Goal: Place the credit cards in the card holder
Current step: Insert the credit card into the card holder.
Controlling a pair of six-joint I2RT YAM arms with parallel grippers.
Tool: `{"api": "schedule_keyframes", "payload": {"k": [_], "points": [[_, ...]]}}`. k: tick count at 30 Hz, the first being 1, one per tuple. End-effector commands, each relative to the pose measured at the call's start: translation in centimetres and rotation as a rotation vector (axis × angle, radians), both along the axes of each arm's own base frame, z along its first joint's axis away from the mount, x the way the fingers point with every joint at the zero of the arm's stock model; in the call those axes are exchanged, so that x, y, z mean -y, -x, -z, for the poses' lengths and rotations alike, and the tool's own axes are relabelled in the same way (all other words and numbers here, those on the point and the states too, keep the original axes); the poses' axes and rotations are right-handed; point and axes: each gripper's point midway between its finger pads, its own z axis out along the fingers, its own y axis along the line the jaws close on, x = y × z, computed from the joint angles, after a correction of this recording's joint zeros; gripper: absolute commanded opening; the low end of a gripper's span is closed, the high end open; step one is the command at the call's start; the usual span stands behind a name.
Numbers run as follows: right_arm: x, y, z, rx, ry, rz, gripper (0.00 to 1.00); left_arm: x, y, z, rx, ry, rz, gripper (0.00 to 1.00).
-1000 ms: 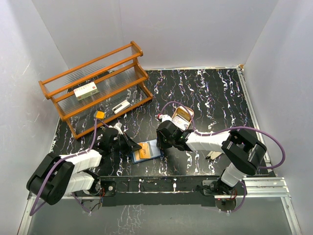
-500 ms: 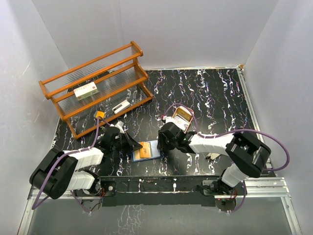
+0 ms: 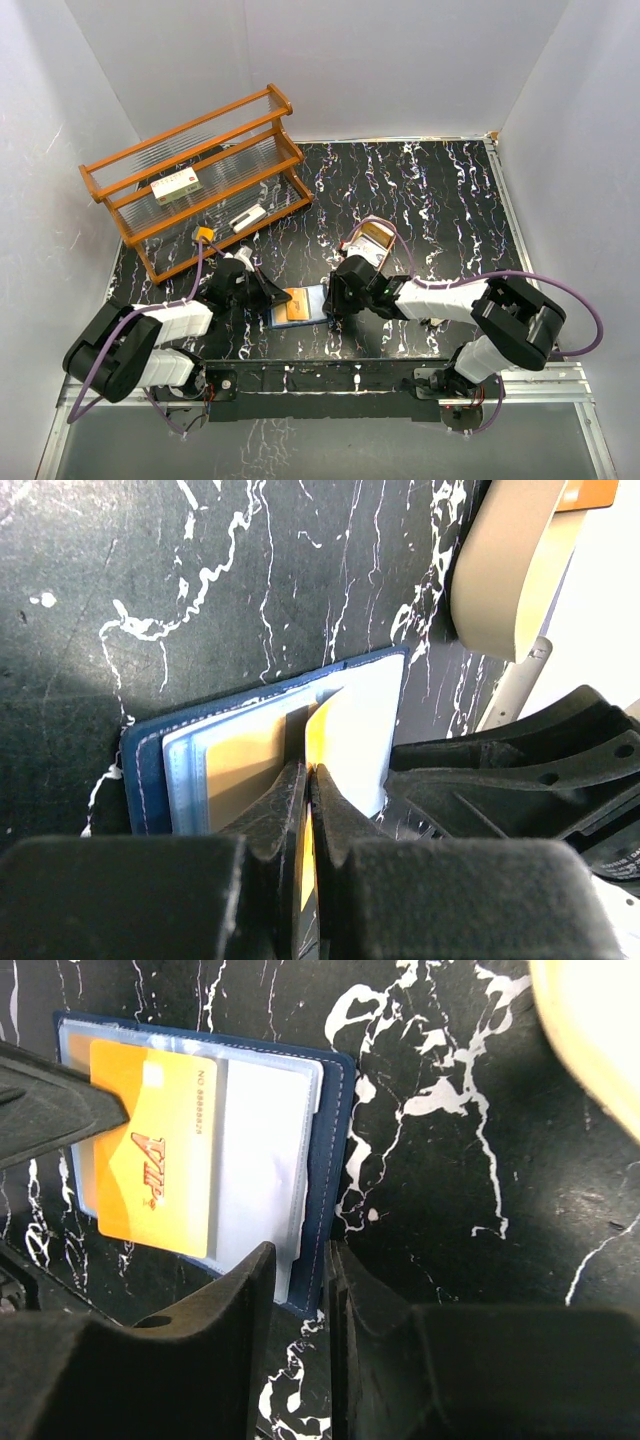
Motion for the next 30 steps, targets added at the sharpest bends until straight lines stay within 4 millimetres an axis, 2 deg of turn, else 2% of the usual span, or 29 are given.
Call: {"api": "schedule_keyframes", "payload": {"k": [1, 11, 12, 15, 18, 21, 25, 30], "points": [[0.1, 2.0, 1.2, -0.085, -0.026, -0.017, 0.25, -0.5, -0.4, 0.9, 0.001, -0.024, -0.034, 0.00], [0.1, 1.8, 1.1, -0.076, -0.035, 0.002, 0.23, -0.2, -0.2, 1.0, -0.002, -0.016, -0.027, 0.00], [0.2, 1.8, 1.2, -0.073, -0.027, -0.001, 0.23, -0.3, -0.1, 1.0, -0.011, -0.027, -0.023, 0.02], [0.6, 1.3, 1.0, -0.044, 0.011, -0.006, 0.25, -0.7, 0.1, 1.0, -0.057, -0.074, -0.030, 0.21], [0.7, 0.9, 0.2, -0.025, 0.005, 0.006, 0.31, -0.6, 0.1, -0.2, -0.044, -0.066, -0.013, 0.29], [0.6, 0.7, -0.1, -0.021, -0.009, 0.022, 0.33, 0.0, 0.1, -1.6, -0.022, -0.038, 0.012, 0.35], [0.6, 0.1, -0.6, 0.005, -0.009, 0.044, 0.36, 0.7, 0.1, -2.6, -0.034, -0.038, 0.061, 0.44], [0.2, -0.7, -0.9, 0.029, -0.017, 0.057, 0.38, 0.8, 0.1, -1.9, -0.056, -0.048, 0.071, 0.45]]}}
